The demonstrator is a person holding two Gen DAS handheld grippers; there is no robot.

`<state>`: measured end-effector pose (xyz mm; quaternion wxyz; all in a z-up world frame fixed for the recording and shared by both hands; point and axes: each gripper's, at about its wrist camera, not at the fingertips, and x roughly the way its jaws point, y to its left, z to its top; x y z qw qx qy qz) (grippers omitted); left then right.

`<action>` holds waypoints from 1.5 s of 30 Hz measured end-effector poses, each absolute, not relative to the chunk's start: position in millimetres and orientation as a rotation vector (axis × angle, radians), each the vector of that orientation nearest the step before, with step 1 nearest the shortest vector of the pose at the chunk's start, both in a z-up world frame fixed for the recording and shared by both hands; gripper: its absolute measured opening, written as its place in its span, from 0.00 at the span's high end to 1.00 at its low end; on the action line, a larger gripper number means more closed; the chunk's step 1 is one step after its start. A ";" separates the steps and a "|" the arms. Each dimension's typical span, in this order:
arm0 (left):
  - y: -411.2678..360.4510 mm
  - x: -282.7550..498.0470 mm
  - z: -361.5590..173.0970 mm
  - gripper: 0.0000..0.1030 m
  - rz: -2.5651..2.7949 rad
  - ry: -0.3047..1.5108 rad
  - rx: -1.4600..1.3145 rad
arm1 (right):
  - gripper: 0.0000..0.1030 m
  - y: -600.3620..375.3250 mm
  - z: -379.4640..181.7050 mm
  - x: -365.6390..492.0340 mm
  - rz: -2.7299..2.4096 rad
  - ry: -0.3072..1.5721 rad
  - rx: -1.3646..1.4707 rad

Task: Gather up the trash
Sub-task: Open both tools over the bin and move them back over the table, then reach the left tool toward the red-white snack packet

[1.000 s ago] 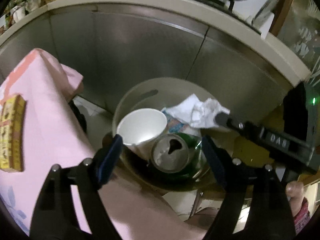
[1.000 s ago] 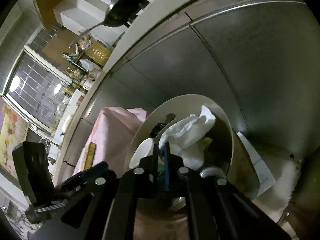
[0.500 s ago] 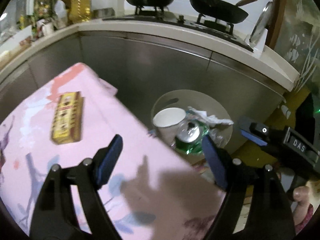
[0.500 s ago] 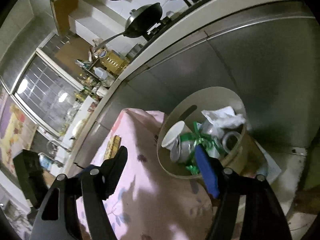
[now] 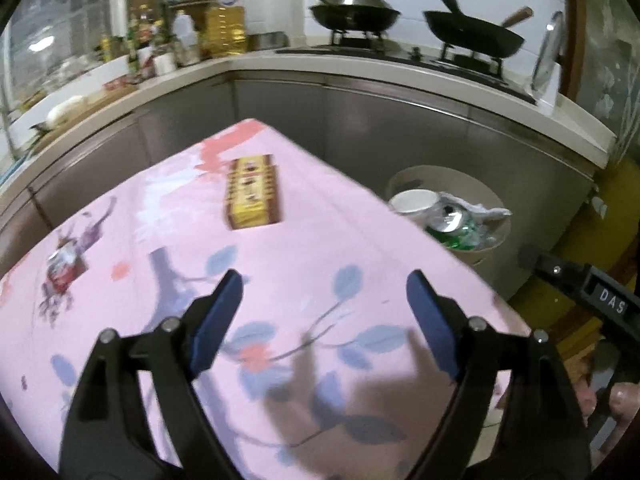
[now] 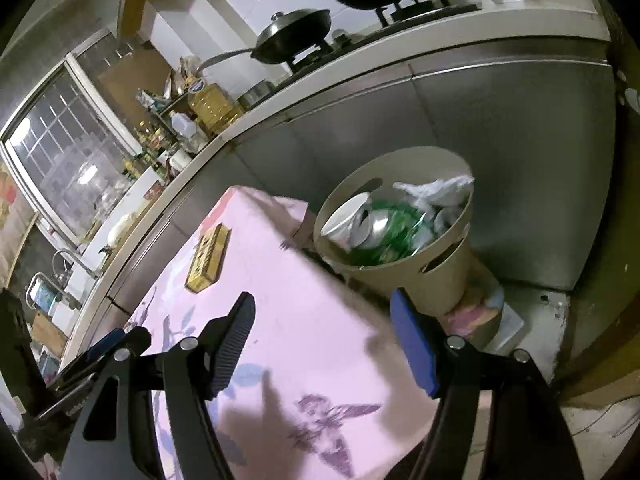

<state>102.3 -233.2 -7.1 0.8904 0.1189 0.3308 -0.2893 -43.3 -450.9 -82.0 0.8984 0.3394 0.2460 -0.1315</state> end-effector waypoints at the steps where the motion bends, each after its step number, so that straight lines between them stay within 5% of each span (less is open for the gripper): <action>1: -224.6 101.5 -6.7 0.21 -0.582 0.680 0.247 | 0.34 -444.9 -81.0 -42.2 -0.271 0.513 0.697; 45: -22.5 108.0 -5.0 0.21 -0.236 0.649 0.073 | 0.34 -277.5 -47.7 14.6 -0.026 0.622 0.504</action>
